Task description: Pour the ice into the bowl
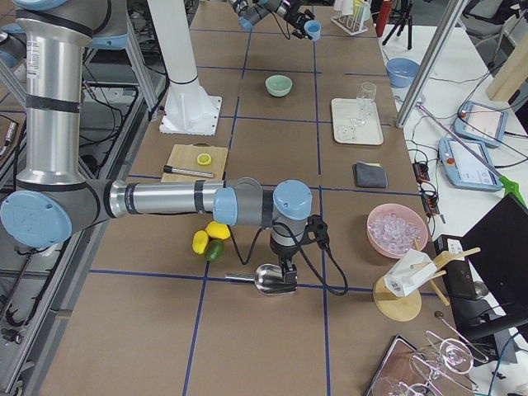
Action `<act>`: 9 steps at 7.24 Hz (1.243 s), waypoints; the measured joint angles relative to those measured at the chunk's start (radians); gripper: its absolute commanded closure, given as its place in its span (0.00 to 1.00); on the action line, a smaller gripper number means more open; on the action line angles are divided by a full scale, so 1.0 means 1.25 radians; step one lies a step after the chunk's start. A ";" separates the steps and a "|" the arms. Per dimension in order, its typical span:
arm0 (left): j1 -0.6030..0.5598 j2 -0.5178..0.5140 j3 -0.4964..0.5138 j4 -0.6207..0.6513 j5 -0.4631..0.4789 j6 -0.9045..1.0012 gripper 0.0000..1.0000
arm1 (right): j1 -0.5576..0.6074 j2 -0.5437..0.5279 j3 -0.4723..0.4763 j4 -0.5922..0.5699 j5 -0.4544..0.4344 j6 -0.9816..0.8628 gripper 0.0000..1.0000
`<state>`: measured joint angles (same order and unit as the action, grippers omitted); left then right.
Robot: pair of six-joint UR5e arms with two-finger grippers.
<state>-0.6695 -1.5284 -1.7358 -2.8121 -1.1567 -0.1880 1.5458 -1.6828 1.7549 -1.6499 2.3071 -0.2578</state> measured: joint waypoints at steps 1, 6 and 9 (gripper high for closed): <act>0.024 -0.012 -0.002 0.008 0.027 0.020 1.00 | 0.001 -0.003 0.000 0.000 0.000 0.000 0.00; 0.212 -0.072 0.002 0.064 0.298 0.164 1.00 | 0.007 -0.016 0.003 0.000 0.001 0.000 0.00; 0.313 -0.143 0.028 0.097 0.472 0.415 1.00 | 0.011 -0.027 0.005 0.000 0.001 -0.001 0.00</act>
<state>-0.2789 -1.7076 -1.7007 -2.6915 -0.5663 0.3313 1.5595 -1.7164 1.7615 -1.6497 2.3086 -0.2592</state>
